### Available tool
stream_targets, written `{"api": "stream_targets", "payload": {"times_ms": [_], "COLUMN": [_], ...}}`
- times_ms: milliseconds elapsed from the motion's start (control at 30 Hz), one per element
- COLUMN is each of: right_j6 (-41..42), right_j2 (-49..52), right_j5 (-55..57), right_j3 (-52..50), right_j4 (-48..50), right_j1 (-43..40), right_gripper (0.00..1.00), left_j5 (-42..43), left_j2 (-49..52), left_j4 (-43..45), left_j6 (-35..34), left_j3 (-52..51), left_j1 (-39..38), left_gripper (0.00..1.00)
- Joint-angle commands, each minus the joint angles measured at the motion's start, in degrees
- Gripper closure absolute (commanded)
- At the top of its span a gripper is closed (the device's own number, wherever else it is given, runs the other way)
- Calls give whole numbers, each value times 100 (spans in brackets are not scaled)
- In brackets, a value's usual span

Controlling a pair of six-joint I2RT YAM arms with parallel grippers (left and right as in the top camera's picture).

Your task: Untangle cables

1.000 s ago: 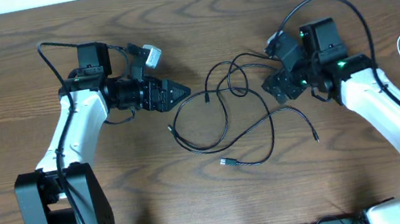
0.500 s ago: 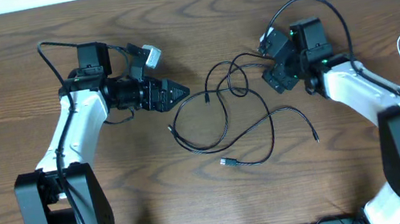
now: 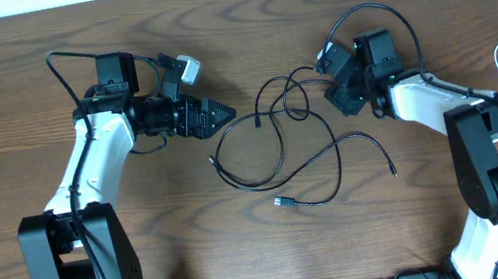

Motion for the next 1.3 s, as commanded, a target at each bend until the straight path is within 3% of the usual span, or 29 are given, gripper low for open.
{"api": "stream_targets", "payload": {"times_ms": [0,167,400,533,633,833,933,1033,1133,1267], "right_j6": [-120,-109,232,313,310,306,313,339,400,400], "right_j2": [420,420,420,420,420,420,420,420,420,420], "right_j5": [262,260,245,247,247,74,72,68,4,-358], "right_j3": [-136,-136,-138,-138,-138,-136,-138,-138,-138,-138], "right_j4": [-402,-1071,-2175,-2369,-2264,-1967,-1965,-1963,-1961,-1967], "right_j1": [-26,-39,-127,-168,-170,-160,-162,-164,-164,-160], "right_gripper": [46,56,61,58,49,49,59,82,86,83], "left_j5": [-37,-37,-37,-37,-37,-37,-37,-37,-37,-37], "left_j2": [-122,-122,-122,-122,-122,-122,-122,-122,-122,-122], "left_j4": [-4,-4,-7,-7,-7,-7,-7,-4,-2,2], "left_j6": [-33,-33,-33,-33,-33,-33,-33,-35,-35,-52], "left_j3": [-35,-35,-35,-35,-35,-35,-35,-35,-35,-35], "left_j1": [13,13,13,13,13,13,13,13,13,13], "left_gripper": [2,2,2,2,2,2,2,2,2,2]}}
